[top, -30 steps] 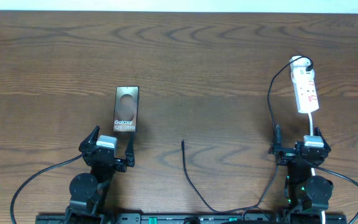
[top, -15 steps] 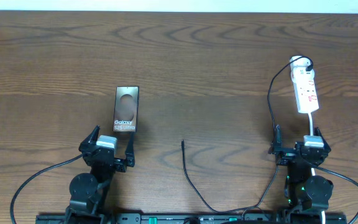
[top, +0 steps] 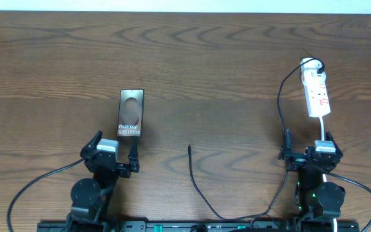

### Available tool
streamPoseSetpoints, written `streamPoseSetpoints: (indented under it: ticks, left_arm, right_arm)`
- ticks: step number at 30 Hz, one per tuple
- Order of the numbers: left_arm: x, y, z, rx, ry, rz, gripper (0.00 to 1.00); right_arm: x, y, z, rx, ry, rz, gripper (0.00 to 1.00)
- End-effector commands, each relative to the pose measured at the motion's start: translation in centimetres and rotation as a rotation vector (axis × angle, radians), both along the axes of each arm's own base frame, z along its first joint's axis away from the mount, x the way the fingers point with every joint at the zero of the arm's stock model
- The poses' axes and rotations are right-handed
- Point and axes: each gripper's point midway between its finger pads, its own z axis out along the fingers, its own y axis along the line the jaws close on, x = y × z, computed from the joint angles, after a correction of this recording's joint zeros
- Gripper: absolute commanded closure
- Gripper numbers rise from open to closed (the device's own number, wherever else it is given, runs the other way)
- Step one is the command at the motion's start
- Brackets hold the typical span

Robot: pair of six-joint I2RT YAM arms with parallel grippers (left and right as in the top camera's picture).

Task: Plug charger to phone and switch on socket
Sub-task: 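Move the left gripper over the Galaxy phone box and lower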

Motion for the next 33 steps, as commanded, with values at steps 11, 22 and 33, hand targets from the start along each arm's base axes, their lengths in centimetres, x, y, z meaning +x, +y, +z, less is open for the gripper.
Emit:
streamPoseSetpoints:
  ticks: [11,22,33]
  left_arm:
    - [4.8,-0.3,11.3,0.026,0.156,0.029,0.07]
    - [8.7,-1.1,8.3,0.123,0.675,0.02,0.07]
    - [9.6,-1.4,-0.3,0.178,1.016,0.017,0.07]
  right_arm:
    - [0.0,0.2,0.0,0.016,-0.002,0.008,0.01]
    - [0.0,0.2,0.0,0.016,-0.002,0.008,0.01]
    - [0.0,0.2,0.0,0.016,-0.002,0.008,0.01]
